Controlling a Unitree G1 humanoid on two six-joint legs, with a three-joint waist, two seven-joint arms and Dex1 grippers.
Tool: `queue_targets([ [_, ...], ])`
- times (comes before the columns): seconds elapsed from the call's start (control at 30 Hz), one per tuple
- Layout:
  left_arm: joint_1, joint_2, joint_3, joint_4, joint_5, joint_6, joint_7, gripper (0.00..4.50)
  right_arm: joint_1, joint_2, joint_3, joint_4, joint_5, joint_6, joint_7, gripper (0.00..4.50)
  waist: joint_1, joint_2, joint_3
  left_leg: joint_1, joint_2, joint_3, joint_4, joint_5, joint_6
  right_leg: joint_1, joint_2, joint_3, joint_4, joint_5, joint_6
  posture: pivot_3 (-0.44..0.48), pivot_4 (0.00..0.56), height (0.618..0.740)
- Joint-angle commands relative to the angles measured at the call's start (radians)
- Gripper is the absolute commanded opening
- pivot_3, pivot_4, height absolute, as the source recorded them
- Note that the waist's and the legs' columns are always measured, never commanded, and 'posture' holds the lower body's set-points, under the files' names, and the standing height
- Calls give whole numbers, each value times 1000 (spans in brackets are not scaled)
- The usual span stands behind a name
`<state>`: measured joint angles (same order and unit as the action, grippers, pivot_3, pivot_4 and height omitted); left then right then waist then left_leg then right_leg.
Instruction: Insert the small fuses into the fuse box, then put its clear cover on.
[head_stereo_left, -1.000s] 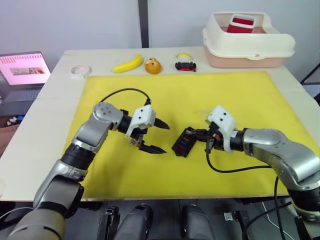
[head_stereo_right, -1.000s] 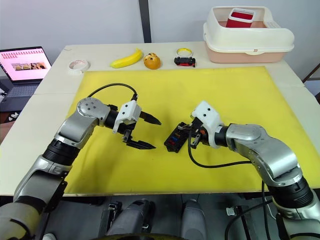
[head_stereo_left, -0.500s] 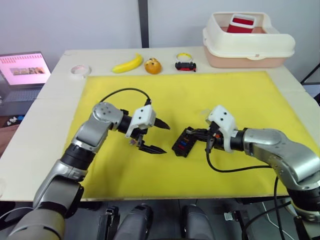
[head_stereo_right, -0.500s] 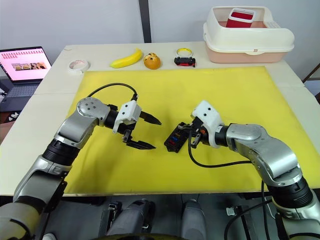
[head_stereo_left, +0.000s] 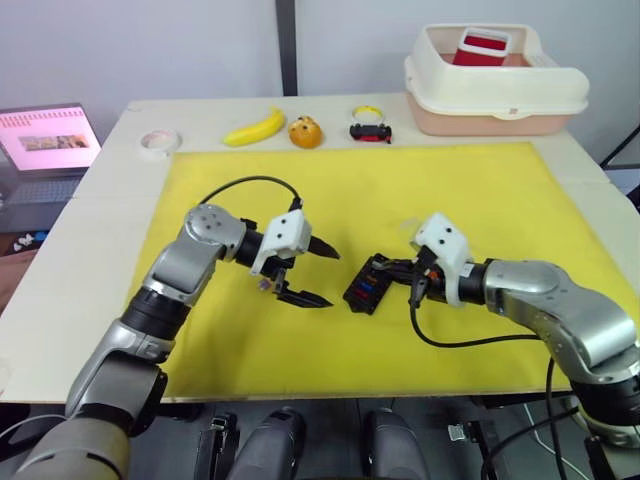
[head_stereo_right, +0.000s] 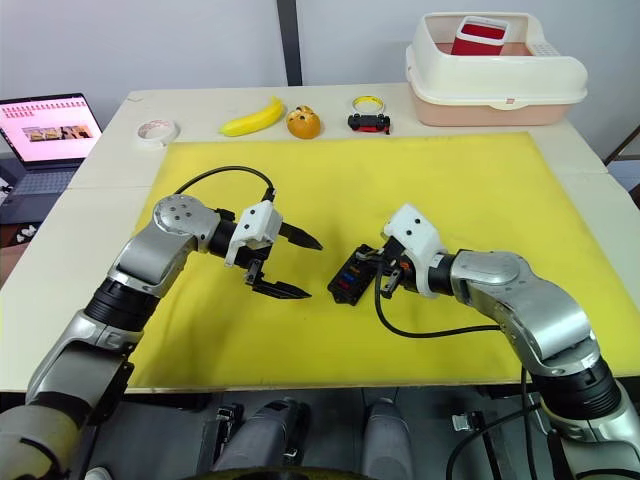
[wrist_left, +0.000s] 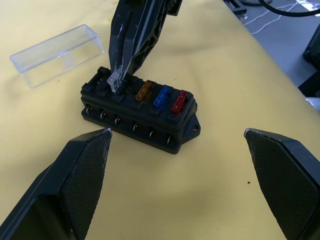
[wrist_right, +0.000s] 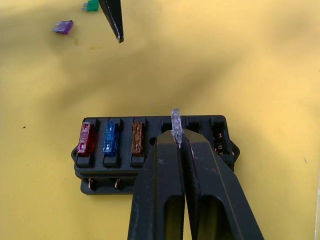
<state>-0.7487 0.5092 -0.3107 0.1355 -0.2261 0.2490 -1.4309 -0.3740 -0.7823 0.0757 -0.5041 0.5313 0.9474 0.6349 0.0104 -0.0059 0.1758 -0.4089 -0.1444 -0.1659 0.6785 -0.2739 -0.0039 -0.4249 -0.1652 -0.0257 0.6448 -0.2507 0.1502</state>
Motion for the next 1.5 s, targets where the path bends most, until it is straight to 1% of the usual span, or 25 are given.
queue_targets([
  [0.03, -2, 9, -1, -25, 5, -14, -1, 4477, 0, 8, 4, -22, -3, -2, 5, 0, 0, 0, 0, 0, 0, 0, 0, 0, 0, 0, 0, 0, 0, 0, 0, 0, 150, 740],
  [0.33, -2, 8, -3, -23, 7, -16, -1, 4477, -17, 11, -30, -46, 18, 17, 0, 0, 0, 0, 0, 0, 0, 0, 0, 0, 0, 0, 0, 0, 0, 0, 0, 0, 150, 740],
  [0.97, 5, 6, -9, -22, 10, -18, 5, 4477, -35, 6, -51, -62, 36, 35, 3, 0, 0, 0, 0, 0, 0, 0, 0, 0, 0, 0, 0, 0, 0, 0, 0, 0, 150, 740],
  [1.5, 8, 7, -8, -23, 10, -18, 9, 4477, -8, 12, -49, -70, 47, 45, -6, 0, 0, 0, 0, 0, 0, 0, 0, 0, 0, 0, 0, 0, 0, 0, 0, 0, 150, 740],
])
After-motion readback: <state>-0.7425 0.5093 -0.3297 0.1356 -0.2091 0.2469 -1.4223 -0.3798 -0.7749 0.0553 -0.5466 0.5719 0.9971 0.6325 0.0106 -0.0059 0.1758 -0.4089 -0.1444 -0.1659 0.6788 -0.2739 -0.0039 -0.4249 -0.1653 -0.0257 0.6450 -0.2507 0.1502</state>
